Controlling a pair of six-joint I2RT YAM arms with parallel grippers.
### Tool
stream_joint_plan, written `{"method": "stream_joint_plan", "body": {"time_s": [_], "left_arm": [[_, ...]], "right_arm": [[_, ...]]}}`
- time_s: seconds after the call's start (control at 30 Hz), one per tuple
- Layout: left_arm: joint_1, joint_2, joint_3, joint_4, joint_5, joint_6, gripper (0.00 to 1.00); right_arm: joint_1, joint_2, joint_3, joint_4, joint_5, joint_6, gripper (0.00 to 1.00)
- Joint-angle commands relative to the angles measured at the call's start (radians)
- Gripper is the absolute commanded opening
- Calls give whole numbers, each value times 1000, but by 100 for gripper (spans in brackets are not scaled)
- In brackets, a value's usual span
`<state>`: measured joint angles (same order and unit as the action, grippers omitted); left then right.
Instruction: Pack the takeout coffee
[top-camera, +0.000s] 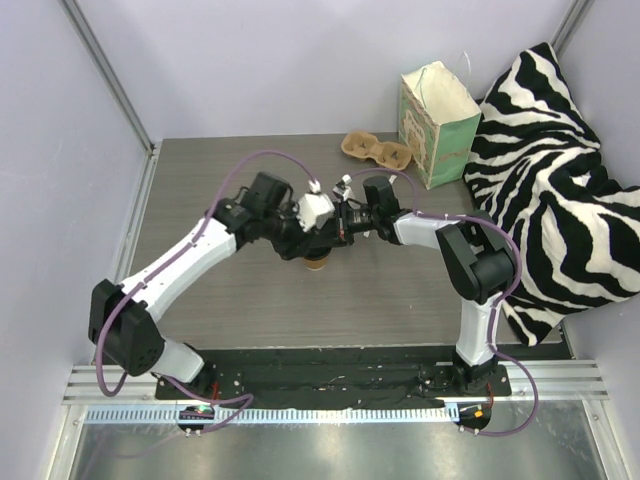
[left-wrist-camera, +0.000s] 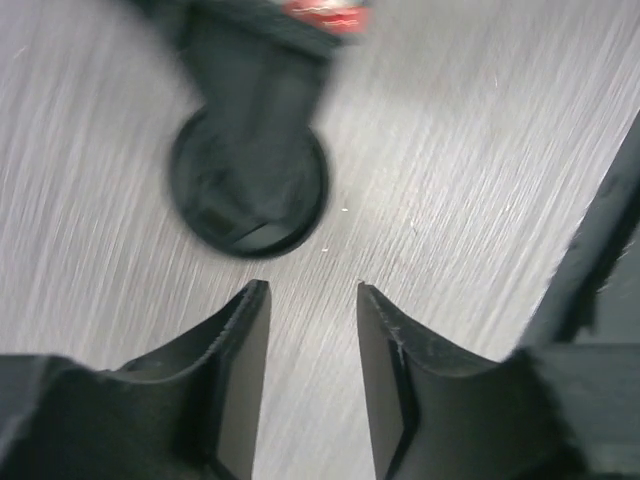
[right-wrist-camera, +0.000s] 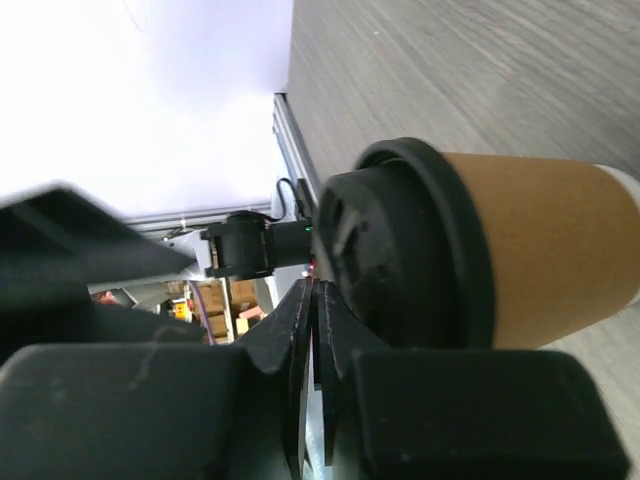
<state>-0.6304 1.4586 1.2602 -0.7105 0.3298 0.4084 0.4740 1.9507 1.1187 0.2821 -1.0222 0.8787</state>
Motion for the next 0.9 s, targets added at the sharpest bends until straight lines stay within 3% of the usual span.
{"method": "stream_joint_plan", "body": {"time_s": [0.0,0.17,0.33,0.6,0.87], "left_arm": [[160,-34,71,-76,178,-227,47],[253,-24,22,-48,213,-390,47],[296,35,-65,0,262,-601,37],[298,195,-10,75,236,-648,30],[296,394,136,112,253,-671,29]], "right_arm": [[2,-119,50,57,-28,51,16],[-31,-157,76,23,-46,34,30],[-93,-147,110,-182,31,-127,42],[-149,-159,115,-311,51,-285,75],[-163,-122,136,-423,48,-405,83]]}}
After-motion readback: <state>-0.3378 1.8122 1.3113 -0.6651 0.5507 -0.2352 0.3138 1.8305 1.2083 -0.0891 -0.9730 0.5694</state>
